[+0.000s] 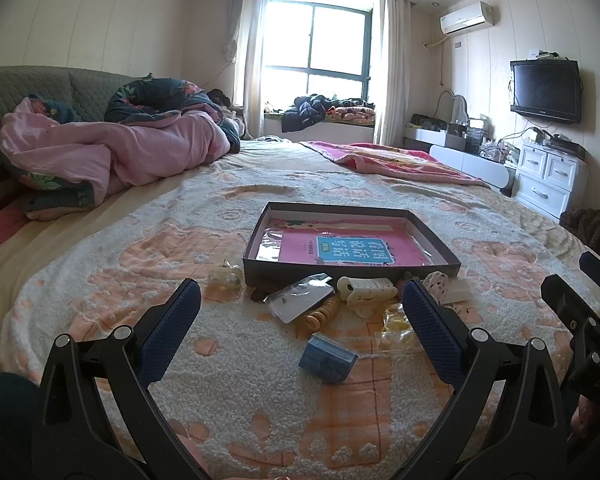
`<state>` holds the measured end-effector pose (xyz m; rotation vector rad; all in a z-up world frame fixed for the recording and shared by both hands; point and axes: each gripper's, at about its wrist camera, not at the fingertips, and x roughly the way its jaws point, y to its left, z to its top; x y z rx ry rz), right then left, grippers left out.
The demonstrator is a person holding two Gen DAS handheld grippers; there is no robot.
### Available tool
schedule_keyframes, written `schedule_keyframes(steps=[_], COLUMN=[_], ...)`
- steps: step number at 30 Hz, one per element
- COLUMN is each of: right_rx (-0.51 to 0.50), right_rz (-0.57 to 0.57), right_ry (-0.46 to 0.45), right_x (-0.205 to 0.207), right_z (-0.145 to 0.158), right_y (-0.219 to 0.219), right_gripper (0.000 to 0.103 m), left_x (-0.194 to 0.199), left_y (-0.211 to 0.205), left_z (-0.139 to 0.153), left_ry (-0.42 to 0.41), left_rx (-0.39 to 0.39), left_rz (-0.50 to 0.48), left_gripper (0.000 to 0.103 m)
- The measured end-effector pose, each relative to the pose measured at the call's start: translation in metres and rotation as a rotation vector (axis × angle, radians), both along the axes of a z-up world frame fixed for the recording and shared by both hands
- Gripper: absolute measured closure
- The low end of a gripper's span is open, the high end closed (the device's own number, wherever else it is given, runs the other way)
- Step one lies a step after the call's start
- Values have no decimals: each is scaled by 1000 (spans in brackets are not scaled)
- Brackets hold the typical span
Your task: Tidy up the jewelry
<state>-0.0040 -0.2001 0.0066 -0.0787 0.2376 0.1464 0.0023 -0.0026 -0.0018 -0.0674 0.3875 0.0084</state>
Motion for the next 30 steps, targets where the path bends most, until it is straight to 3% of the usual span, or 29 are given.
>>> schedule_keyframes(steps=[17,30], right_rx=[1,-25], right_rz=[14,106], right_ry=[3,82], right_x=[2,14], right_z=[-2,-10], right_y=[0,19], right_gripper=[6,6], left_x=[0,8], left_y=[-1,15], left_z=[3,-3], left_ry=[3,36], left_rx=[3,-10], left_rz=[0,49], left_gripper=[10,10])
